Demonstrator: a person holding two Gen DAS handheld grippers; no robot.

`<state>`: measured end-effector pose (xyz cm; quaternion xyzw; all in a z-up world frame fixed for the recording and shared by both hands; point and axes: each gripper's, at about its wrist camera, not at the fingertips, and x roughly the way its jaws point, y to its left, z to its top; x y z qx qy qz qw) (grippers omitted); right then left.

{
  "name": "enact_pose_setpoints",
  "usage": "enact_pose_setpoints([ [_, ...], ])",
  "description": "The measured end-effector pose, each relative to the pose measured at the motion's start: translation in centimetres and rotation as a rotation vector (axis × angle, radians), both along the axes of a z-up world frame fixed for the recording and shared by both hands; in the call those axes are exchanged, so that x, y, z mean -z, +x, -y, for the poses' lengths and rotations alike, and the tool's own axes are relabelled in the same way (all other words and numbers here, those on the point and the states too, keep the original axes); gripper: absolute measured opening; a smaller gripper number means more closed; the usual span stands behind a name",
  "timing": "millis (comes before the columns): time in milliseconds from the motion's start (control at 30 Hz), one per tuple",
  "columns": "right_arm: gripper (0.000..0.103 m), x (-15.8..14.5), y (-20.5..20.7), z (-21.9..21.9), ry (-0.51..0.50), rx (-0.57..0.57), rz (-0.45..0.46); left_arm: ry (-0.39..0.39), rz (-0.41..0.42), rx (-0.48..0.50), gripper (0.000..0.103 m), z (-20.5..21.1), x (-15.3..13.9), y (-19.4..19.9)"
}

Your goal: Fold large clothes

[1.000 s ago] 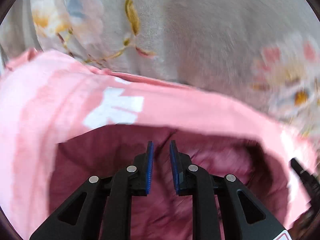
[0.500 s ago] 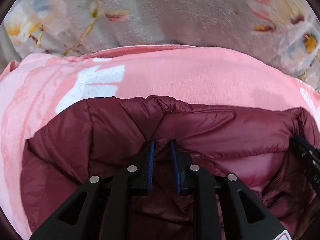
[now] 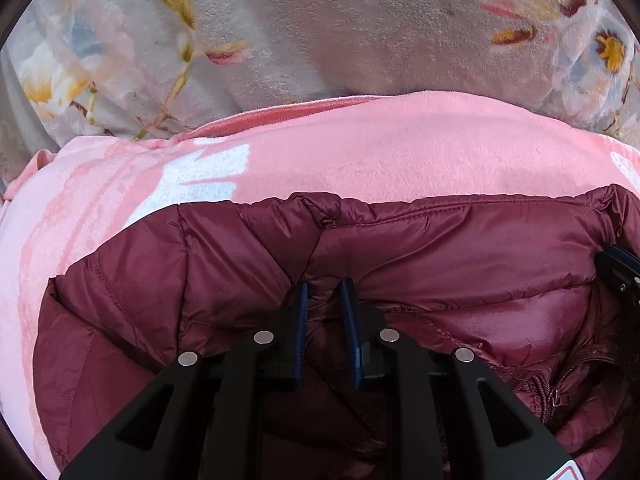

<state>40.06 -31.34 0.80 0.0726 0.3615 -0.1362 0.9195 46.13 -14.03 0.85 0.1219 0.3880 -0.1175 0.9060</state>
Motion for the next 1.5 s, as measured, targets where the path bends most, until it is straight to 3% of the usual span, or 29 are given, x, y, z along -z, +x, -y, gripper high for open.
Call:
enact_pose_setpoints([
  [400,0.018,0.0,0.1,-0.1,-0.002,-0.004,-0.004,0.023,0.010,-0.001,0.020,0.3,0.0,0.0],
  [633,0.018,0.1,0.4,0.3,0.019,-0.007,-0.005,0.102,0.036,-0.016,0.022,1.4,0.3,-0.2],
  [700,0.018,-0.1,0.0,0.7,0.052,-0.013,0.005,0.150,0.058,-0.066,0.043,1.2,0.1,-0.5],
  [733,0.019,-0.7,-1.1,1.0,0.087,-0.009,-0.007,0.174,0.065,-0.098,0.062,0.9,-0.1,-0.8],
  [767,0.019,-1.5,-2.2,1.3,0.119,-0.002,-0.016,0.174,0.057,-0.118,0.066,0.1,-0.5,-1.3],
  [800,0.024,-2.3,-3.6,1.5,0.151,-0.001,-0.008,0.121,0.022,-0.119,0.066,-1.4,-1.3,-2.4],
  [833,0.042,-3.8,-6.4,1.8,0.176,-0.010,0.016,0.069,0.000,-0.117,0.066,-2.8,-1.9,-3.4],
  [900,0.063,-5.9,-12.7,2.1,0.139,-0.020,0.042,-0.018,-0.045,-0.107,0.066,-6.6,-3.1,-6.5],
  [933,0.067,-6.4,-15.3,2.4,0.119,-0.023,0.046,-0.034,-0.057,-0.103,0.068,-8.1,-3.4,-7.9],
  [1067,0.072,-5.8,-28.7,4.7,0.098,0.013,-0.023,-0.078,-0.118,-0.088,0.073,-16.0,-3.5,-15.0],
  [1167,0.073,-4.1,-37.7,6.8,0.193,0.080,-0.049,-0.124,-0.199,-0.110,0.073,-21.8,-2.5,-20.0],
  [1267,0.073,-2.1,-44.1,7.5,0.271,0.132,-0.072,-0.185,-0.269,-0.141,0.073,-26.2,-1.3,-24.2],
  [1367,0.073,-0.4,-47.8,7.3,0.370,0.143,-0.046,-0.262,-0.324,-0.152,0.072,-28.6,-0.2,-27.1],
  [1500,0.074,0.8,-49.0,5.9,0.451,0.140,0.009,-0.336,-0.339,-0.128,0.072,-28.6,0.2,-30.0],
])
